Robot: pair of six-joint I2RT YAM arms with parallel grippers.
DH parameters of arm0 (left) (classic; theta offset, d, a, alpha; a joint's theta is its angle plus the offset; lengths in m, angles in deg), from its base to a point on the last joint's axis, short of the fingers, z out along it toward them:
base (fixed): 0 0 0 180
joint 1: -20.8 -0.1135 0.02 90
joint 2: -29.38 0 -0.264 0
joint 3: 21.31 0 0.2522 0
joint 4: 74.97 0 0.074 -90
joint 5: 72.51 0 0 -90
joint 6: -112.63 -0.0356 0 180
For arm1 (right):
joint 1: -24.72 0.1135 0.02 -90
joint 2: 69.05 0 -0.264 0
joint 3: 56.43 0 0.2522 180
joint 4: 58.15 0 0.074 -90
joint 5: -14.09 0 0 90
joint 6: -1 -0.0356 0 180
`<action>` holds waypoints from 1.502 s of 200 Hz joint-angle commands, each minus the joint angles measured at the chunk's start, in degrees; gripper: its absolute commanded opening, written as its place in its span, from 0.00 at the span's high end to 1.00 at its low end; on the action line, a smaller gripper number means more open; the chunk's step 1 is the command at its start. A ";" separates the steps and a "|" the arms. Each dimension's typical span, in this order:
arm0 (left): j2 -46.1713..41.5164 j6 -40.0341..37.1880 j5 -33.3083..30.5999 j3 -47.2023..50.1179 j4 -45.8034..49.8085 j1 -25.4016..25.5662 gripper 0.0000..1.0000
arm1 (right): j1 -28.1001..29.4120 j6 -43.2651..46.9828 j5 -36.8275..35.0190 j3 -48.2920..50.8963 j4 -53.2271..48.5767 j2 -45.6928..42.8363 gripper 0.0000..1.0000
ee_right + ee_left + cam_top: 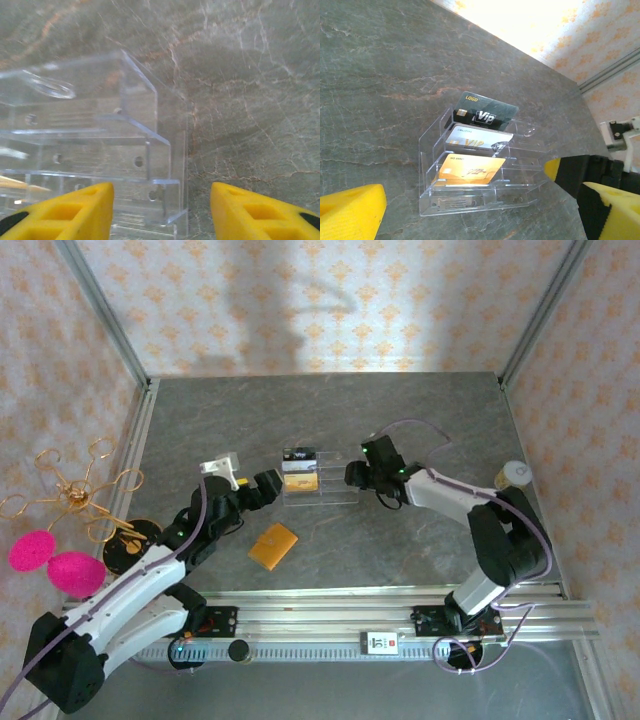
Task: Take the credit cards out of the card holder
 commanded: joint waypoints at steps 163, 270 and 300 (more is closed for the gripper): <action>6.85 13.56 2.68 13.65 7.22 10.88 0.27 | 6.75 1.35 6.34 13.71 4.51 -17.48 0.45; 2.73 16.98 5.20 12.07 8.98 19.92 0.35 | 15.73 5.72 18.56 15.34 5.74 -10.68 0.45; -2.04 15.91 -0.27 9.49 16.06 19.88 0.27 | 22.78 9.79 13.84 10.80 2.03 -4.31 0.43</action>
